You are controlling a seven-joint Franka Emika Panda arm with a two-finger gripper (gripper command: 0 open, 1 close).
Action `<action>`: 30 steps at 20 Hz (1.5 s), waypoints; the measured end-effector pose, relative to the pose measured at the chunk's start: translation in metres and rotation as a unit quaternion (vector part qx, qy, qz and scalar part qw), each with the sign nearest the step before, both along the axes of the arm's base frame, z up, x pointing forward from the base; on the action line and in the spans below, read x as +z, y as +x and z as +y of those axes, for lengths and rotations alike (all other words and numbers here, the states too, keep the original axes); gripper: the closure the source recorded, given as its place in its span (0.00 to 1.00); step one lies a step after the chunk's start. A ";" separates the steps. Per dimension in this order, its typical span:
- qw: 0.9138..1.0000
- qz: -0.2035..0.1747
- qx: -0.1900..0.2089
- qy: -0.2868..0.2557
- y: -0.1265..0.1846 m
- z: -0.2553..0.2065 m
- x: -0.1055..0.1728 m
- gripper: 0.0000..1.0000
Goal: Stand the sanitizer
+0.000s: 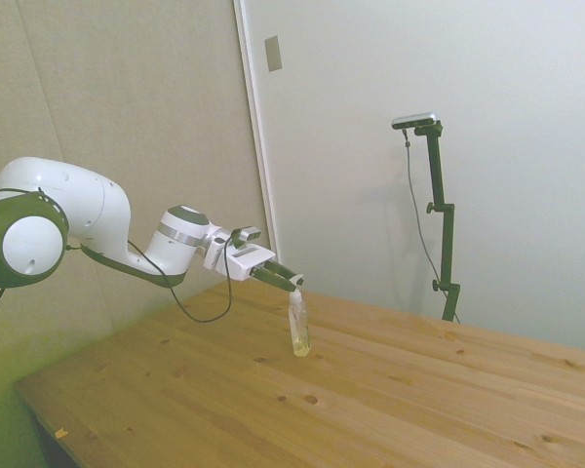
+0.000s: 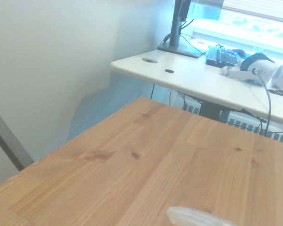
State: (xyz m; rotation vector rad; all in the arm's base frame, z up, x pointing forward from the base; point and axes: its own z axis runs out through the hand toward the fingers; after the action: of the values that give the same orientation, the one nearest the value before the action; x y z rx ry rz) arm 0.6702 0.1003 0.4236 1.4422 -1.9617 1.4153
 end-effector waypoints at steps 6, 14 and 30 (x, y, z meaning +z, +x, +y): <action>0.997 0.022 0.048 0.060 -0.006 -0.007 0.019 0.00; 0.980 0.061 0.127 0.139 -0.031 -0.012 0.035 0.00; 0.846 0.278 0.356 0.285 -0.093 -0.027 0.044 0.00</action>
State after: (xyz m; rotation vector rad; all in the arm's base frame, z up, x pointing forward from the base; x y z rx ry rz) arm 0.5777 0.0731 0.4672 2.6760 -1.5548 0.4401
